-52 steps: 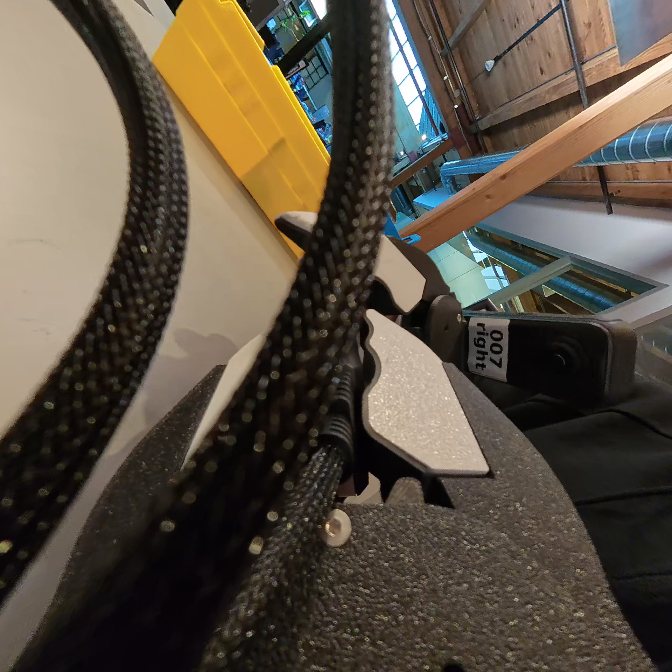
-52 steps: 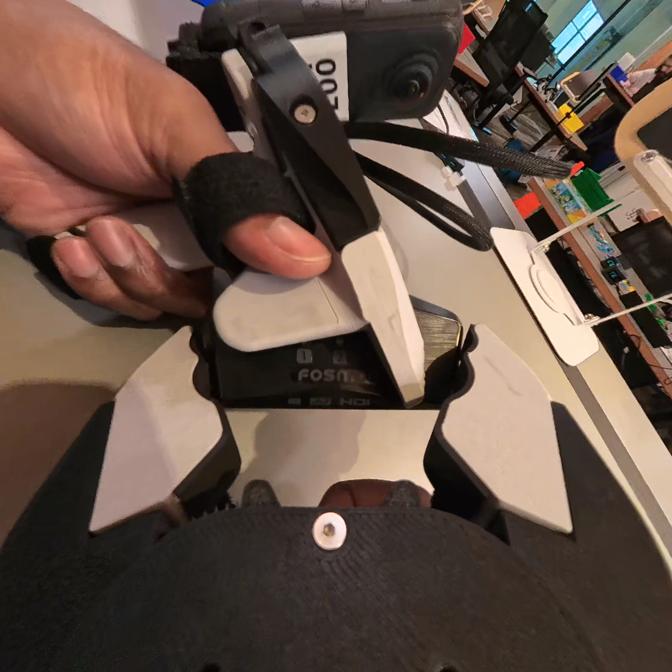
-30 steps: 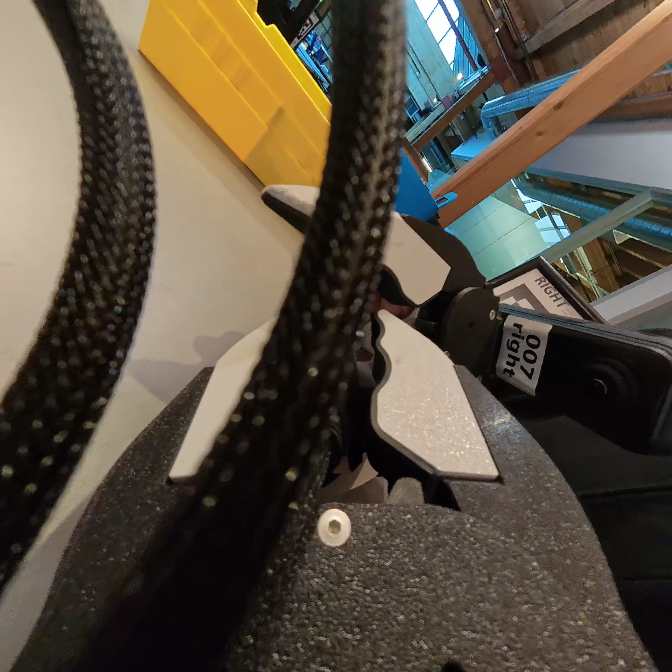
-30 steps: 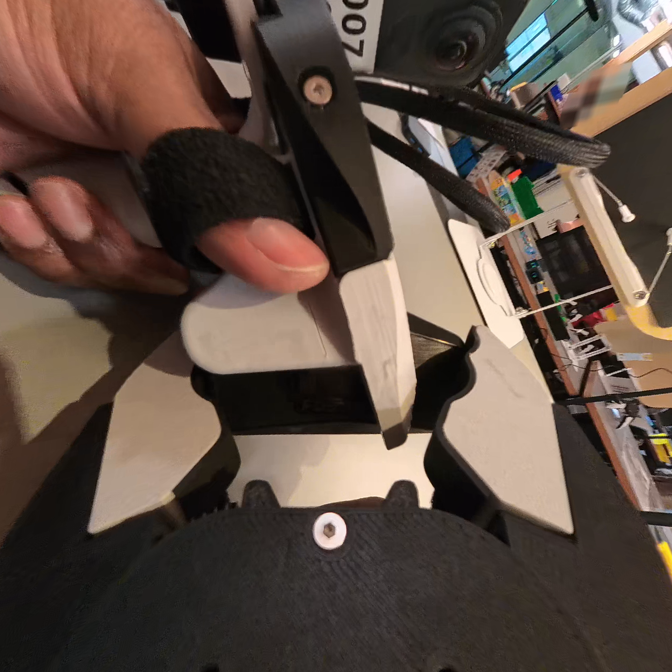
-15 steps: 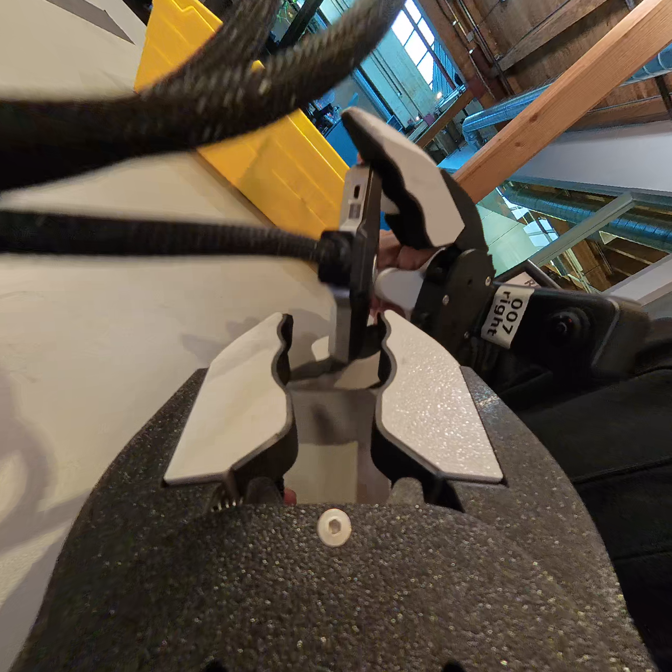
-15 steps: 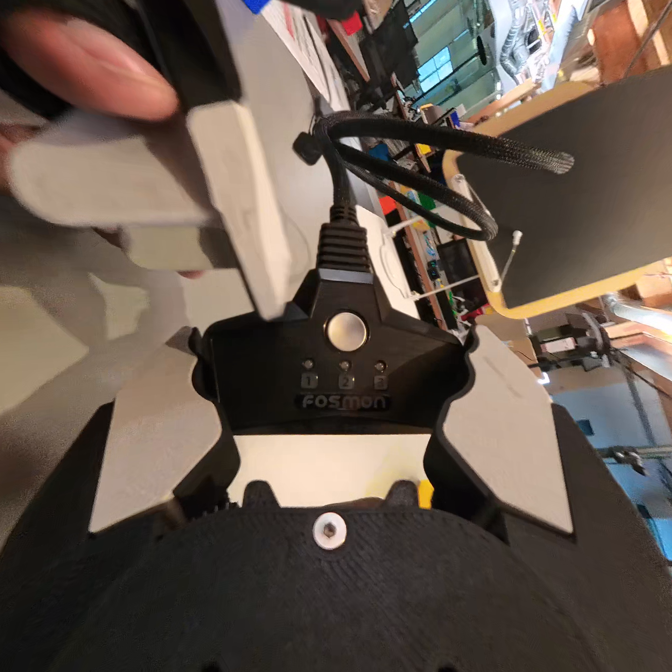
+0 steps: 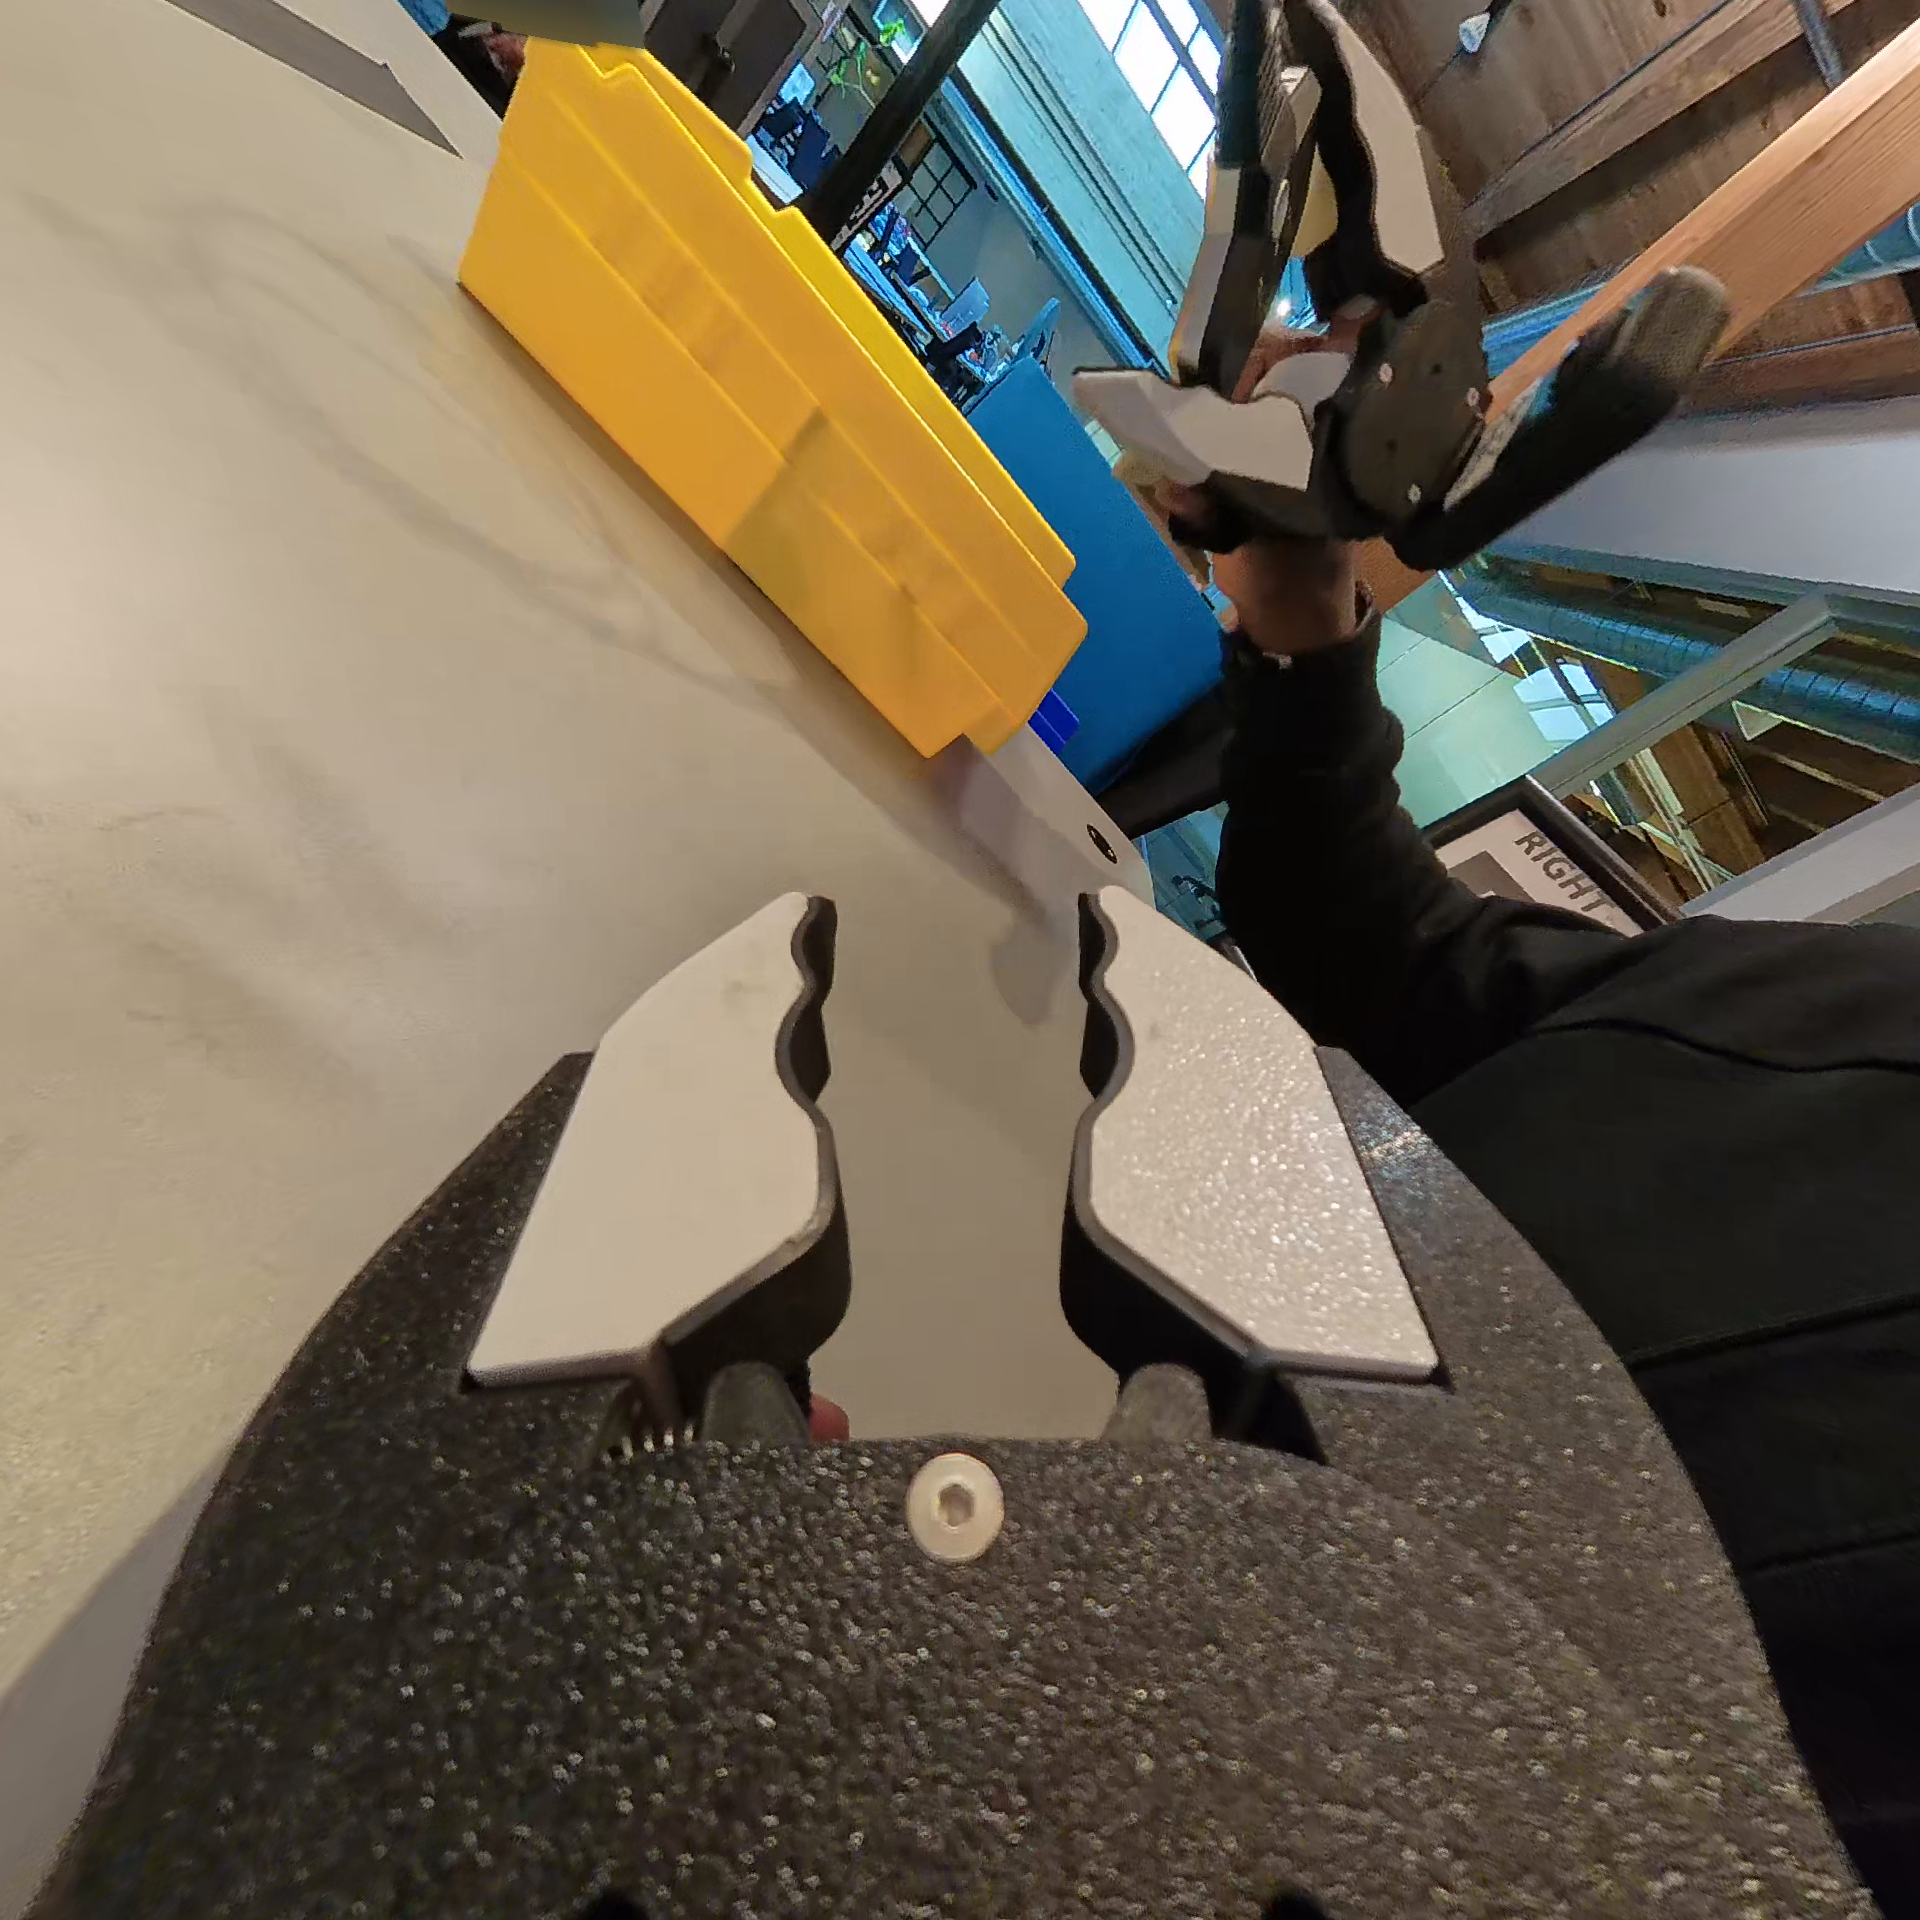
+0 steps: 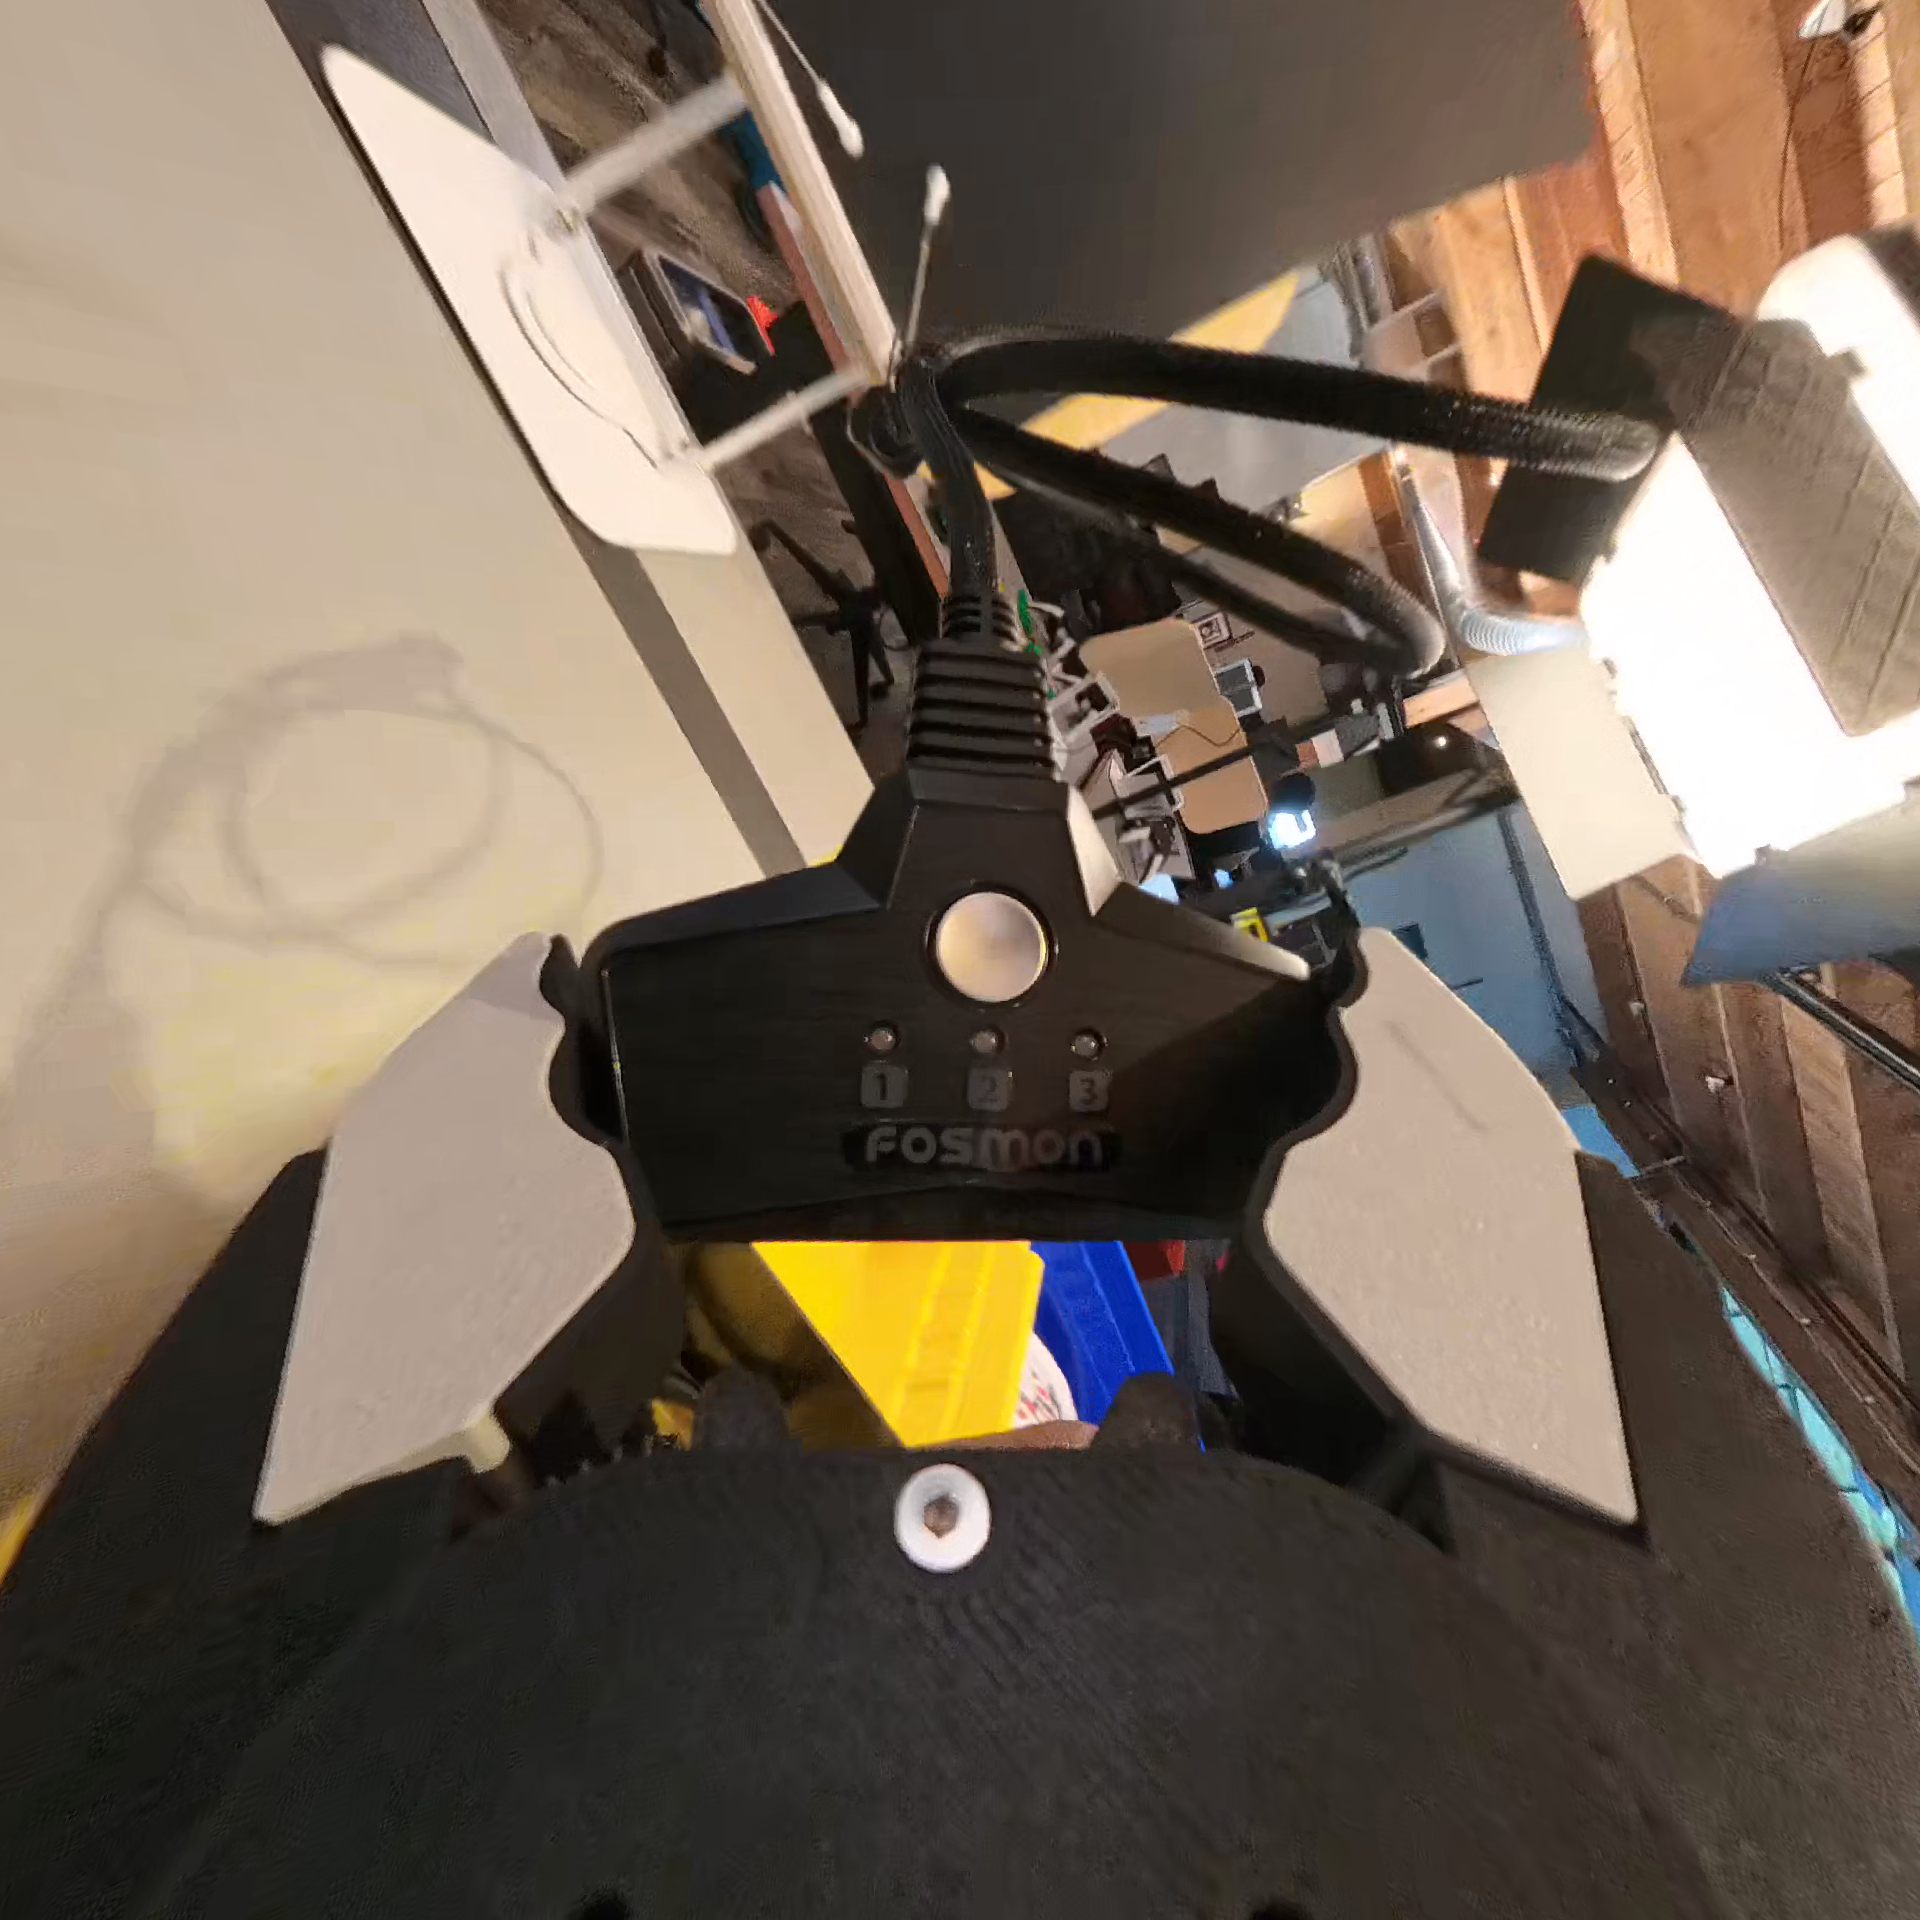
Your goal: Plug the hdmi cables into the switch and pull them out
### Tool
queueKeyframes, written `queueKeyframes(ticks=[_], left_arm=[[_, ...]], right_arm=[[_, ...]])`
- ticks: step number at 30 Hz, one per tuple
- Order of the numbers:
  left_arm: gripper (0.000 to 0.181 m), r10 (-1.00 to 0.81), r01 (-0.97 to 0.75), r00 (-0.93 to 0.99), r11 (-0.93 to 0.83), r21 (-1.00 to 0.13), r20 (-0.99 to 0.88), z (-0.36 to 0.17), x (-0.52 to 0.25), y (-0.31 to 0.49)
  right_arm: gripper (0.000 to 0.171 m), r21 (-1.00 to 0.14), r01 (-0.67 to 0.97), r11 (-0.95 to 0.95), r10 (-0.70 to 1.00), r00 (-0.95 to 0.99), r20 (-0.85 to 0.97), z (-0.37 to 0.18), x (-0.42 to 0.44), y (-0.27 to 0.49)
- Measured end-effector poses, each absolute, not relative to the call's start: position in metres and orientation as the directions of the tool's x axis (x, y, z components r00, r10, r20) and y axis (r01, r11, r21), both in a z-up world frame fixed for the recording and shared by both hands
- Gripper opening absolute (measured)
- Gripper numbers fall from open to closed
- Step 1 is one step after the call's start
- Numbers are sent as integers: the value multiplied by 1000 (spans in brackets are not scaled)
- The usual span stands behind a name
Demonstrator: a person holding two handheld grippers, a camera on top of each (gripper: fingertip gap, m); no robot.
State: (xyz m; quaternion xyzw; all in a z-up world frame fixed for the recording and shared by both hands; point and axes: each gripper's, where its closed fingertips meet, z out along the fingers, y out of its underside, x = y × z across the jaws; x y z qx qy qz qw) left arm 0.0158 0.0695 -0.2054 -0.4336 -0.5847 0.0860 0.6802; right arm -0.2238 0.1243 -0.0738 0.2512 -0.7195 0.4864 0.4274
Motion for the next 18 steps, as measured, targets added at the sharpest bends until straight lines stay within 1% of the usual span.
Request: queueKeyframes(ticks=[3,10,18], left_arm=[[46,623,384,290,619,-685,726,-206,15,67],[46,615,345,255,663,-664,746,-206,13,54],[46,616,325,207,689,-648,760,-210,10,44]], right_arm=[[131,-463,-784,413,2,-508,861,-75,-270,141],[132,-351,-817,457,-267,-503,822,-122,-343,160],[131,-281,-817,503,-468,-531,706,-175,-390,138]])
